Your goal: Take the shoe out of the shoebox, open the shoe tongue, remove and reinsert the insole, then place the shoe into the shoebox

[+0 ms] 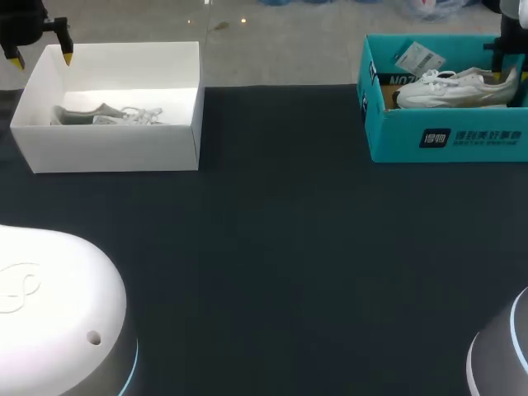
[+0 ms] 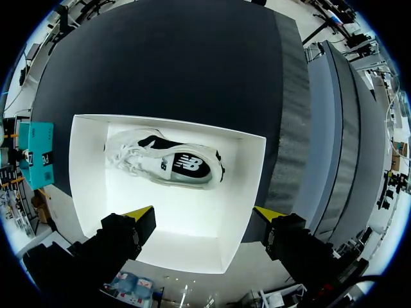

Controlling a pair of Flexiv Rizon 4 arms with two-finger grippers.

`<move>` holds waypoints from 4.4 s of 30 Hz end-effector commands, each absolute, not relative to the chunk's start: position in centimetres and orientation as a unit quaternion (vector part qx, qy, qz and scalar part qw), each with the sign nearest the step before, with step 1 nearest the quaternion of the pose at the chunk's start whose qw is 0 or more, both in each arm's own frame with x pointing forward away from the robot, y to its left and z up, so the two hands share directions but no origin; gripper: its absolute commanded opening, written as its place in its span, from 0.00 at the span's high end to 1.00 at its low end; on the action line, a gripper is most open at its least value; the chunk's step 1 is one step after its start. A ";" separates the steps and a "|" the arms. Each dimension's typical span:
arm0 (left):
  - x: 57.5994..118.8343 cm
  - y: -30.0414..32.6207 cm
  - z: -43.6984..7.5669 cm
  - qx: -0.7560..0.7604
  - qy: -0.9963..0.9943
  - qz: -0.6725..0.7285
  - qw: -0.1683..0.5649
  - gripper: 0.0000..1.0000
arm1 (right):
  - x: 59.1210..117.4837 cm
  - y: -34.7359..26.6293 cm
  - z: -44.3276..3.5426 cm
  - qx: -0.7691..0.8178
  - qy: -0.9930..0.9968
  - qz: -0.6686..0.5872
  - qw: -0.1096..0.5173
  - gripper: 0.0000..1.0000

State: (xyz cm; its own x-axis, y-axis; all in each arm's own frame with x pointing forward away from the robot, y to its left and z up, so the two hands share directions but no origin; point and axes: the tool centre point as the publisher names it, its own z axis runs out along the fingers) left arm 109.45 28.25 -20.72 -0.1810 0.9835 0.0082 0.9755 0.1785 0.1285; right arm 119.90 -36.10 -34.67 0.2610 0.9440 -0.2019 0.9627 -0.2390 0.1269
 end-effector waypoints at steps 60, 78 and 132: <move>109.4 28.2 -20.7 0.639 0.767 0.053 0.038 0.00 | 117.6 -38.5 -18.7 0.790 0.601 -0.063 0.106 1.00; 109.4 28.2 -20.7 0.639 0.767 0.053 0.038 0.00 | 113.3 -37.0 -11.5 0.786 0.598 -0.029 0.154 1.00; 109.4 28.2 -20.7 0.639 0.767 0.053 0.038 0.00 | 92.5 -25.0 -12.7 0.762 0.599 -0.026 0.246 1.00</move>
